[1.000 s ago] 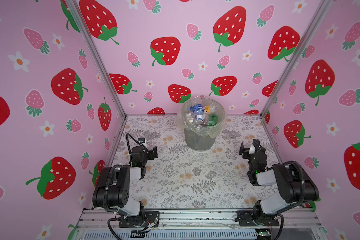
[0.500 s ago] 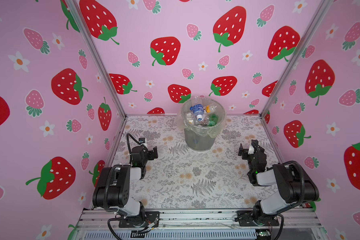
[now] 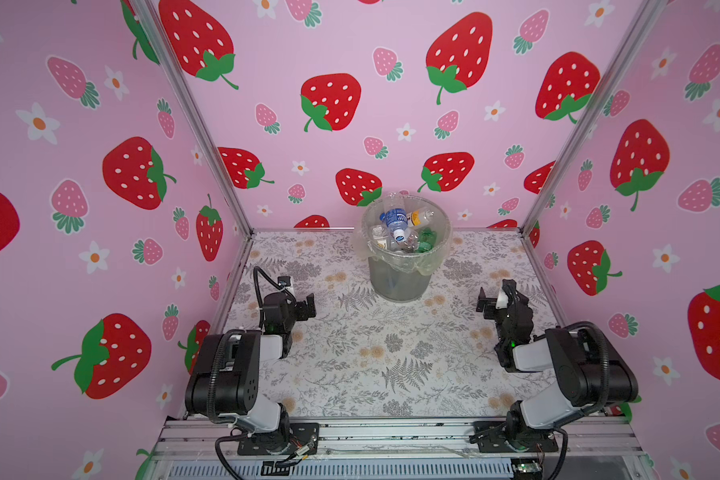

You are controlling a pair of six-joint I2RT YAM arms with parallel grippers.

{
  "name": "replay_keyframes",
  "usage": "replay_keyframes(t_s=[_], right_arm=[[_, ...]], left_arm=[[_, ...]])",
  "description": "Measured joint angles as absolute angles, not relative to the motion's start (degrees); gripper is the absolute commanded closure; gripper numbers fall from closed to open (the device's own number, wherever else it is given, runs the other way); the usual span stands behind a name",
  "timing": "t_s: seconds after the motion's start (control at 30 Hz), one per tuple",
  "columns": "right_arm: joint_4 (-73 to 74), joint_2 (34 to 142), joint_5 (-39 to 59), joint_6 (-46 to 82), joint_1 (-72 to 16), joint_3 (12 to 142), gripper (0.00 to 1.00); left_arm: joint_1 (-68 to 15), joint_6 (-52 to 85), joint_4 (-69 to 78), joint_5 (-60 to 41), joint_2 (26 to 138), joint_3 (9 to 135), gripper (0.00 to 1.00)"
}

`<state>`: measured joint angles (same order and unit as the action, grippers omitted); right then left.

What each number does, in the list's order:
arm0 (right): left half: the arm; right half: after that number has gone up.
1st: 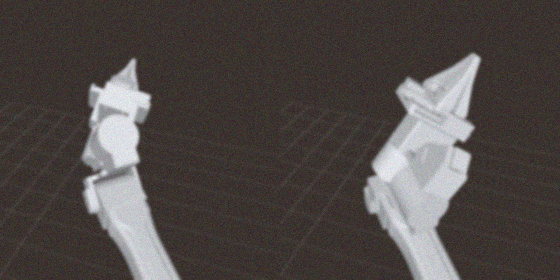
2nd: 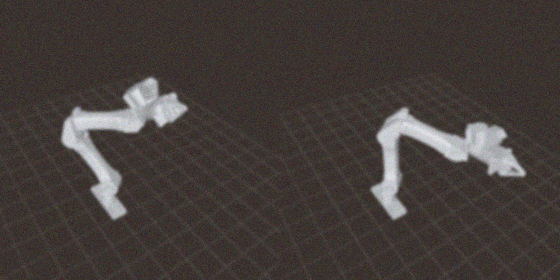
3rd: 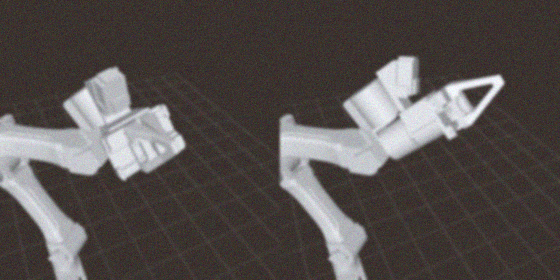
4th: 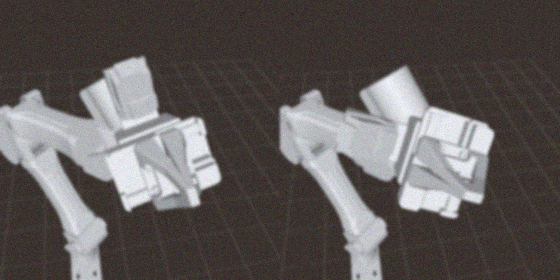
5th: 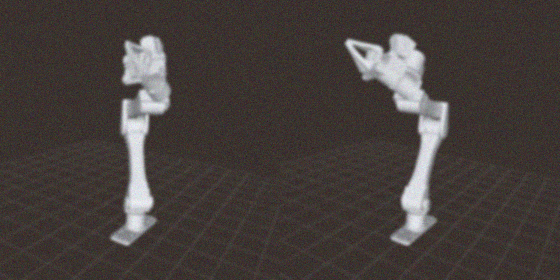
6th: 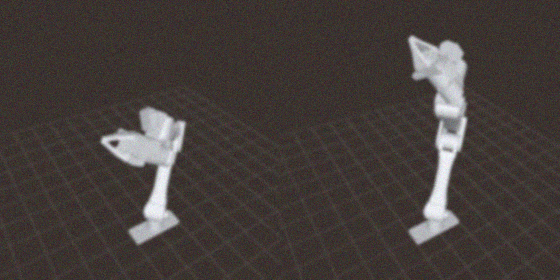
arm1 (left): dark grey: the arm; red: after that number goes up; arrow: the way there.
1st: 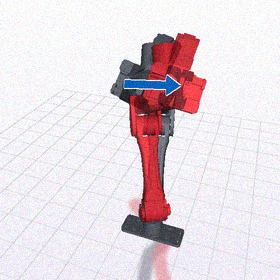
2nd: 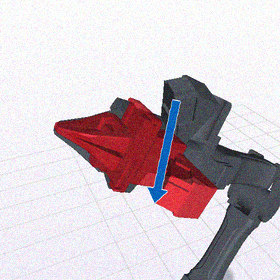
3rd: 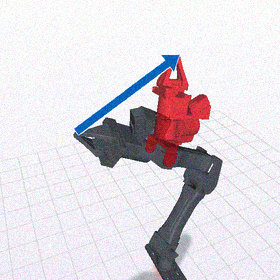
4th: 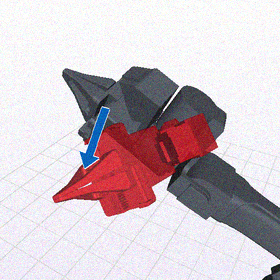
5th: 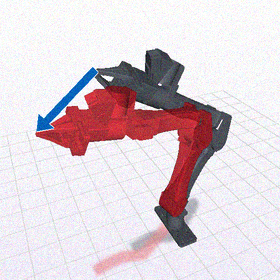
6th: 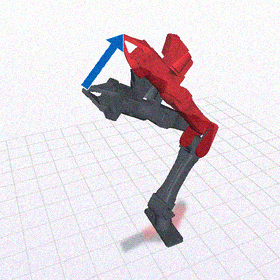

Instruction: Throw the plastic bottles in the bin

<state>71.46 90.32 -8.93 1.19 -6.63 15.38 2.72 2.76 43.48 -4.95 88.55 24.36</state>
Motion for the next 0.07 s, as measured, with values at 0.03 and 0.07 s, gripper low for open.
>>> replay_keyframes(t_s=[0.03, 0.07], right_arm=[[71.46, 90.32, -8.91, 1.19, -6.63, 15.38, 0.01], [71.46, 90.32, -8.91, 1.19, -6.63, 15.38, 0.01]], left_arm=[[2.72, 2.76, 43.48, -4.95, 88.55, 24.36, 0.01], [2.72, 2.76, 43.48, -4.95, 88.55, 24.36, 0.01]])
